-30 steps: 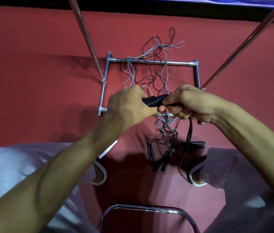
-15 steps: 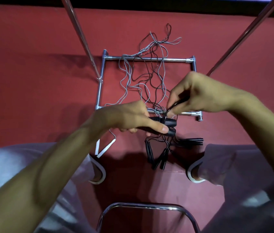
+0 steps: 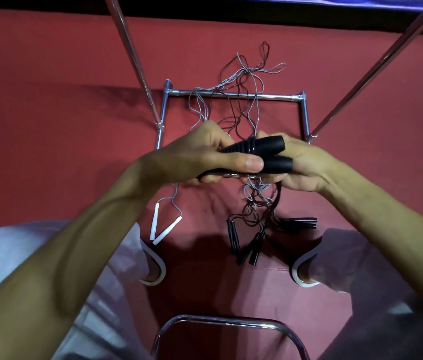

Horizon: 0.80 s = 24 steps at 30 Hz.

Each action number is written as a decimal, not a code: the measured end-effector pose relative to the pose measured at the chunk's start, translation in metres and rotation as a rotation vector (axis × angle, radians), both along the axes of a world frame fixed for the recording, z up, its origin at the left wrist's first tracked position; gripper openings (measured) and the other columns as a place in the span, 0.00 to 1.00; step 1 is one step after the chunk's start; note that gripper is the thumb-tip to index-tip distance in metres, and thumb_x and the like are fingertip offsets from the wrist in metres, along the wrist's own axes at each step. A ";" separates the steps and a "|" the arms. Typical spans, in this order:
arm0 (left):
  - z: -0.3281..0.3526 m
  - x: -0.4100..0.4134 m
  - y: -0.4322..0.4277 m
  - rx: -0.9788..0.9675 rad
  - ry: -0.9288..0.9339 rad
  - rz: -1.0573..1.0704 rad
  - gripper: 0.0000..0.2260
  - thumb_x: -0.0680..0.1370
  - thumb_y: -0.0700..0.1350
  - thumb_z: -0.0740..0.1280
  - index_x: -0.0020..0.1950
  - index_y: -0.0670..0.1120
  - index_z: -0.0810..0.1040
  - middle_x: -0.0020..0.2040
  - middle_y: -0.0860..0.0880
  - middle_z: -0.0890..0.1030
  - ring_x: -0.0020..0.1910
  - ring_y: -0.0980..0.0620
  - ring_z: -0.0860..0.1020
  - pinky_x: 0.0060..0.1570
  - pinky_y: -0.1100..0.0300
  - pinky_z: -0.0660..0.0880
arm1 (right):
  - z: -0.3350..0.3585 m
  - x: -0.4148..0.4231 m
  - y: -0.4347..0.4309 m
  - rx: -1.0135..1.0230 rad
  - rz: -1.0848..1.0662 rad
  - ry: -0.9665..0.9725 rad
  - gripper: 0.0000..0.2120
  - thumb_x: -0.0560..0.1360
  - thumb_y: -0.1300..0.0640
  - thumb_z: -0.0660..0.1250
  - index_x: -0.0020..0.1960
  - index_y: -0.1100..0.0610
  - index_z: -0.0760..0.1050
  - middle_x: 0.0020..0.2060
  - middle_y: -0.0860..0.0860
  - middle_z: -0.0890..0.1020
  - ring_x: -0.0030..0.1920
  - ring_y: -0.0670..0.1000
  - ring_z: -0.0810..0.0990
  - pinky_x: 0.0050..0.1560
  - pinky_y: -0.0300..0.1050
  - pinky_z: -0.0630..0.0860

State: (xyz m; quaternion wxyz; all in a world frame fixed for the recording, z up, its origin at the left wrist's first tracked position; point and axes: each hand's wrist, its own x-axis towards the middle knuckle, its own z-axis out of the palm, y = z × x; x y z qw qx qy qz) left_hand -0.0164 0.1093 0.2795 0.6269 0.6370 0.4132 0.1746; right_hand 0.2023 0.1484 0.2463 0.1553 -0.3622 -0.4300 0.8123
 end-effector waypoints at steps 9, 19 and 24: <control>-0.007 0.003 -0.002 0.177 0.083 0.194 0.31 0.76 0.58 0.74 0.31 0.30 0.73 0.22 0.44 0.64 0.22 0.52 0.61 0.25 0.62 0.58 | -0.027 -0.012 -0.012 -0.146 -0.189 -0.039 0.16 0.84 0.59 0.58 0.37 0.55 0.64 0.21 0.46 0.63 0.22 0.42 0.59 0.26 0.38 0.48; -0.025 0.009 -0.002 0.148 0.099 0.296 0.31 0.72 0.64 0.71 0.32 0.34 0.77 0.23 0.49 0.65 0.24 0.51 0.62 0.29 0.58 0.58 | -0.039 -0.025 -0.022 -0.051 -0.218 -0.240 0.28 0.83 0.65 0.48 0.25 0.53 0.62 0.20 0.50 0.62 0.23 0.48 0.57 0.25 0.40 0.52; -0.032 0.020 -0.006 0.356 0.440 0.379 0.24 0.68 0.75 0.62 0.41 0.56 0.82 0.24 0.57 0.70 0.28 0.53 0.67 0.33 0.57 0.62 | -0.040 -0.021 -0.018 -0.109 -0.228 -0.390 0.25 0.76 0.68 0.47 0.24 0.52 0.63 0.20 0.49 0.62 0.21 0.46 0.57 0.31 0.43 0.49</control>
